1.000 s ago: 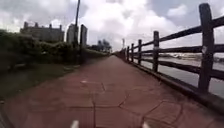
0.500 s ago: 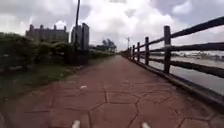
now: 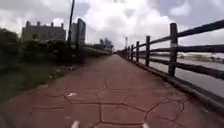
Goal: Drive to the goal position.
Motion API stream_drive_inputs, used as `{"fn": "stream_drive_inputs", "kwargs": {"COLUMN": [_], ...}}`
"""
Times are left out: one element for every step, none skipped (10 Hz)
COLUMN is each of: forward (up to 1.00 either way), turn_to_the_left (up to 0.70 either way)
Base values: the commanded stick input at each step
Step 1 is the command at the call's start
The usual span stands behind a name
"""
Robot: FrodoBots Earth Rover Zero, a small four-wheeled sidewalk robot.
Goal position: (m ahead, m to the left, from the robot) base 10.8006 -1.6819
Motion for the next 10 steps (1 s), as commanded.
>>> {"fn": "stream_drive_inputs", "kwargs": {"forward": [0.85,0.85,0.85,0.85,0.85,0.85,0.85,0.85,0.85,0.85], "turn_to_the_left": [-0.23,-0.23,-0.23,-0.23,-0.23,-0.23,0.00,0.11,0.11,0.11]}}
